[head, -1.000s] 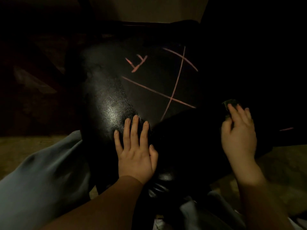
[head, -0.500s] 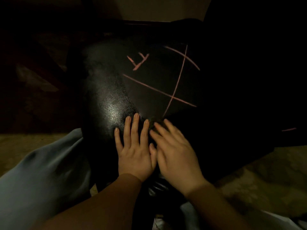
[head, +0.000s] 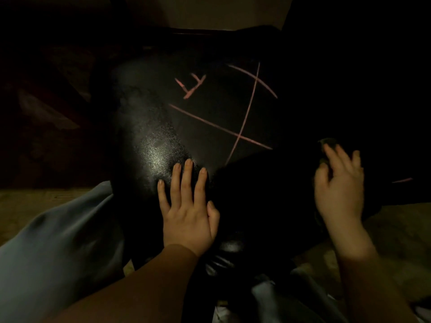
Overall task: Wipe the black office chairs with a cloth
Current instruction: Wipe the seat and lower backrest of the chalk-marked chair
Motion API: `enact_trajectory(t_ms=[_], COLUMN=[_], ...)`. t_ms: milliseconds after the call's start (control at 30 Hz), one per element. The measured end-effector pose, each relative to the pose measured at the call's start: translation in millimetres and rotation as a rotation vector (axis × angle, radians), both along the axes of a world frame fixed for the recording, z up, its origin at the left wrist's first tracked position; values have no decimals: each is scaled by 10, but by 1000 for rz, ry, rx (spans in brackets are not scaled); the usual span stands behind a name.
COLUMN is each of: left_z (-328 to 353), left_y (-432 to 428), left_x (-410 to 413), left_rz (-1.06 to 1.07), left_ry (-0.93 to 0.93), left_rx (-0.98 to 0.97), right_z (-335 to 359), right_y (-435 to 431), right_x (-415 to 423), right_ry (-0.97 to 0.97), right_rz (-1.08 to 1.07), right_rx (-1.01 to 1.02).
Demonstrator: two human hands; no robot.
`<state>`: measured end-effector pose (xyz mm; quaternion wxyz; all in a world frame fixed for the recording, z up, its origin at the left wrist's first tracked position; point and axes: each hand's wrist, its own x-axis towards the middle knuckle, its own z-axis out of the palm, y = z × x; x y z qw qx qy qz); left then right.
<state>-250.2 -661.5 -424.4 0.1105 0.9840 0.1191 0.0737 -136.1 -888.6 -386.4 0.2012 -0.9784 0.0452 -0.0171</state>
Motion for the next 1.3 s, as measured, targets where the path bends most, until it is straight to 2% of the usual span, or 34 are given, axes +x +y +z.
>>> enact_trajectory(t_ms=[133,233,300,433,500,633,733,1000,1233,1300], left_z=[8,2,3,-15,-24,-32,-21,0,-5,-7], left_y=[1,1,2,10,14,17,9,8,1,1], left_x=[-4,-7,-1,15,18,18,8,-2,11,10], left_rz=[0,1,1,4,1,-2,-2,-2,3,2], left_ry=[-6,-10,-13,-8,-7,-10,-10,-4,-16,-21], left_rx=[-5,-11,-5,11,1,8,20,-16,-4,-8], right_z=[-3,-11,-4,15,20,-3,-6,-9,-16,-27], right_y=[66,204,386,972,1167,1127,990,73,165,281], right_x=[-21,-82,-170,-580,-751,-726,-584,30,7,-51], right_ry=[26,7,-17,-25,-38,-62,-67,-17,-9,-27], right_rz=[-11,68,189,596,675,674,652,30,4,75], right_rx=[-41,-96,-96,-28,4,49,11,-2,-59,-81])
